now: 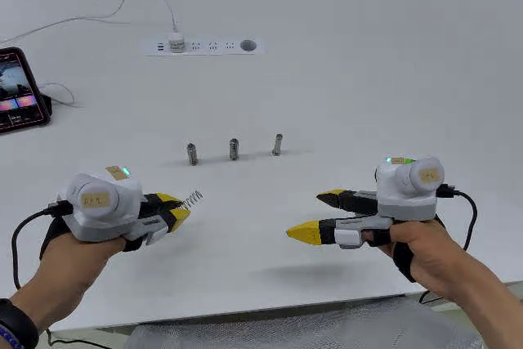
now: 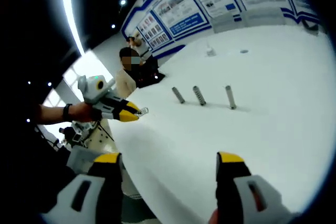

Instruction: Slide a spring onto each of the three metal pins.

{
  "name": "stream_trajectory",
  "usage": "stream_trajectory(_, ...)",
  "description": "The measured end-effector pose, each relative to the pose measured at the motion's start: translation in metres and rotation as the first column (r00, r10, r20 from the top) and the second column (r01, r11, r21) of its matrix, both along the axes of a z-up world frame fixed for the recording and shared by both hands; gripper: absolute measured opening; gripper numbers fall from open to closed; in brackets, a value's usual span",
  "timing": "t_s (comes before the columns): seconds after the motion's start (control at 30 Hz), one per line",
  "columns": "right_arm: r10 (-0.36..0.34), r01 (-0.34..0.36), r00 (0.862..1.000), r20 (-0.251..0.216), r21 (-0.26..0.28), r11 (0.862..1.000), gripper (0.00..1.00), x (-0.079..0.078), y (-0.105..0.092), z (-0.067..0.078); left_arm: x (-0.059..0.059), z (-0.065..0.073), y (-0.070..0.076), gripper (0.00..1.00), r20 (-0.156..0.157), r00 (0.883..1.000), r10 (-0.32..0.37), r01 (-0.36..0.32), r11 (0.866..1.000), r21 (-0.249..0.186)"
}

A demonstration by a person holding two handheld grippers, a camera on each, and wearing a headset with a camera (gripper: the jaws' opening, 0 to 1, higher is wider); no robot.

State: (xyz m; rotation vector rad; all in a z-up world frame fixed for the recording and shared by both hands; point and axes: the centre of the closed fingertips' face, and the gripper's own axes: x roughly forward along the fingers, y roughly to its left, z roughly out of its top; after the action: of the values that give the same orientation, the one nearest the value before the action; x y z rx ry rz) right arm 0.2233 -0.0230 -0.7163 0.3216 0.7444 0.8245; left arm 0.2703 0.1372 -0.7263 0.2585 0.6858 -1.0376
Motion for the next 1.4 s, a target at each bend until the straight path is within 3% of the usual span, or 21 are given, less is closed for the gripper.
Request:
stream_trajectory(0.27, 0.016, -0.016, 1.0, -0.005, 0.076, 0.997, 0.65, 0.012, 0.023, 0.011, 0.001, 0.015, -0.006, 0.1, 0.028, 0.999, -0.018, 0.019, 1.0, -0.021)
stream_trajectory(0.43, 0.048, -0.048, 0.999, 0.007, 0.12, 0.992, 0.57, 0.018, 0.041, 0.022, -0.005, 0.023, -0.016, 0.1, 0.042, 0.998, -0.043, 0.044, 0.998, -0.035)
stream_trajectory(0.6, 0.066, -0.065, 0.998, -0.001, 0.154, 0.986, 0.54, 0.023, 0.055, 0.028, -0.01, 0.029, -0.028, 0.1, 0.05, 0.996, -0.068, 0.07, 0.996, -0.048)
stream_trajectory(0.73, 0.08, -0.077, 0.997, -0.01, 0.186, 0.98, 0.46, 0.025, 0.064, 0.032, -0.014, 0.033, -0.037, 0.1, 0.057, 0.994, -0.089, 0.092, 0.994, -0.059)
stream_trajectory(1.17, 0.082, -0.069, 0.996, -0.041, 0.243, 0.968, 0.36, 0.025, 0.07, 0.038, -0.029, 0.042, -0.062, 0.1, 0.072, 0.984, -0.163, 0.168, 0.983, -0.072)
stream_trajectory(1.4, 0.093, -0.067, 0.993, -0.074, 0.296, 0.953, 0.3, 0.022, 0.074, 0.044, -0.035, 0.05, -0.073, 0.1, 0.084, 0.978, -0.19, 0.197, 0.977, -0.084)
